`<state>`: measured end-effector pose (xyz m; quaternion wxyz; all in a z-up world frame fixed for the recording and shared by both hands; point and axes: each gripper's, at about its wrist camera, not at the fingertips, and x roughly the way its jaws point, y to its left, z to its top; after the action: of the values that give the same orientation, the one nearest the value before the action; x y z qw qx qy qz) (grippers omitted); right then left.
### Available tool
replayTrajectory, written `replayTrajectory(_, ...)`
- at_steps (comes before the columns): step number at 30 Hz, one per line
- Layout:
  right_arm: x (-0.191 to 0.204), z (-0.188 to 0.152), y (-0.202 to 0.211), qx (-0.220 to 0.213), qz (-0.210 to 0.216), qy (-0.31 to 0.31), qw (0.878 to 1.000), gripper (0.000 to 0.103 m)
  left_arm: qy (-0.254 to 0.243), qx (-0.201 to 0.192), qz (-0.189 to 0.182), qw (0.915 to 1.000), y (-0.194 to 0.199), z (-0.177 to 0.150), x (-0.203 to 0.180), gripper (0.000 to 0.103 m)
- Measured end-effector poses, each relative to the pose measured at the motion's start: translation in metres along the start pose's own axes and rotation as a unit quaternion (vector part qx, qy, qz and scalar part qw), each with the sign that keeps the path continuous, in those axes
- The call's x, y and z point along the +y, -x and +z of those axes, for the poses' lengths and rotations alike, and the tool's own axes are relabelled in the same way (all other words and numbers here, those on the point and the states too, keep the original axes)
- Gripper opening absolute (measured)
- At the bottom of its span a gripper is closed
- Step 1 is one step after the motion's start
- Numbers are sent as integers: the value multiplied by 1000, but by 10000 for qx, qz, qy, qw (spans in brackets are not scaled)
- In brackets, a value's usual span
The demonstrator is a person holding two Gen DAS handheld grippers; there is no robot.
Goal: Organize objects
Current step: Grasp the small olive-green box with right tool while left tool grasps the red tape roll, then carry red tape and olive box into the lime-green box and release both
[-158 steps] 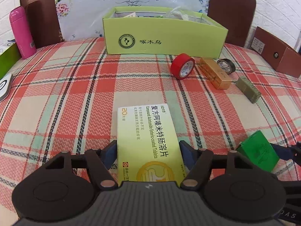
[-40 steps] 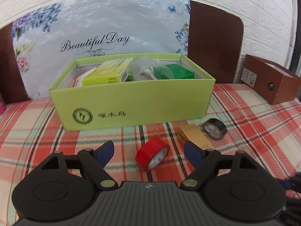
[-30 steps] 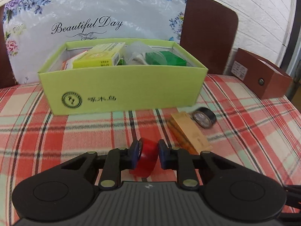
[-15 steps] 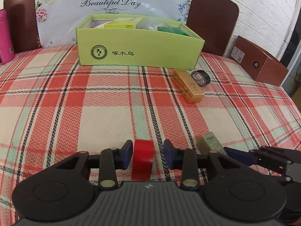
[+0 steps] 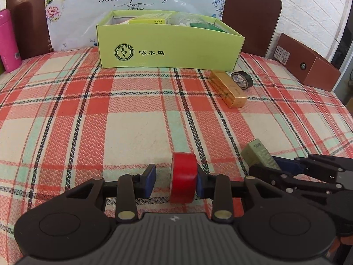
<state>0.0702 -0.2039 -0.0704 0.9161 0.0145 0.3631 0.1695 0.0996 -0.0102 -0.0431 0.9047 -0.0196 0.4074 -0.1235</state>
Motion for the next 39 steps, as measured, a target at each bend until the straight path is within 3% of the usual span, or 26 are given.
replayTrajectory(1, 1, 1, -1, 10, -16, 18, 10000, 25, -30, -9, -51, 10000, 0, 0, 0, 21)
replayTrajectory(2, 1, 2, -1, 15, -29, 38, 10000, 23, -41, -14, -106, 9999, 0, 1, 0, 20)
replayTrajectory(9, 6, 30, 7, -220, 109, 150, 9996, 22, -128, -380, -402, 9984, 19, 25, 3, 19)
replayTrajectory(14, 1, 82, 16, -830, 155, 193, 9962, 22, -174, -925, -415, 9947, 37, 76, 17, 20)
replayTrajectory(20, -17, 144, 3, -1419, -106, 207, 9896, 22, -64, -1437, -93, 9896, 33, 148, 42, 19)
replayTrajectory(23, -32, 170, -17, -1579, -339, 59, 9869, 22, 199, -1383, -96, 9901, 13, 182, 58, 19)
replayTrajectory(27, -49, 195, -51, -1596, -580, -62, 9855, 22, 168, -1252, 105, 9919, -22, 207, 67, 19)
replayTrajectory(32, -63, 212, -92, -1611, -476, -104, 9857, 23, 198, -1120, 151, 9934, -57, 221, 76, 19)
replayTrajectory(33, -64, 214, -100, -1581, -413, -54, 9865, 32, 179, -1168, 183, 9928, -61, 220, 77, 24)
replayTrajectory(34, -64, 214, -106, -1503, -407, -39, 9878, 42, 178, -1175, 261, 9926, -64, 218, 78, 45)
replayTrajectory(35, -65, 212, -110, -1469, -496, -70, 9879, 59, 206, -1177, 358, 9922, -65, 215, 80, 59)
replayTrajectory(36, -64, 208, -109, -1562, -570, -64, 9861, 62, 254, -1256, 464, 9907, -64, 211, 82, 79)
replayTrajectory(37, -62, 203, -106, -1691, -594, -5, 9838, 63, 273, -1427, 526, 9880, -60, 204, 83, 79)
replayTrajectory(39, -60, 193, -100, -1813, -659, 93, 9812, 78, 211, -1678, 533, 9842, -51, 194, 84, 80)
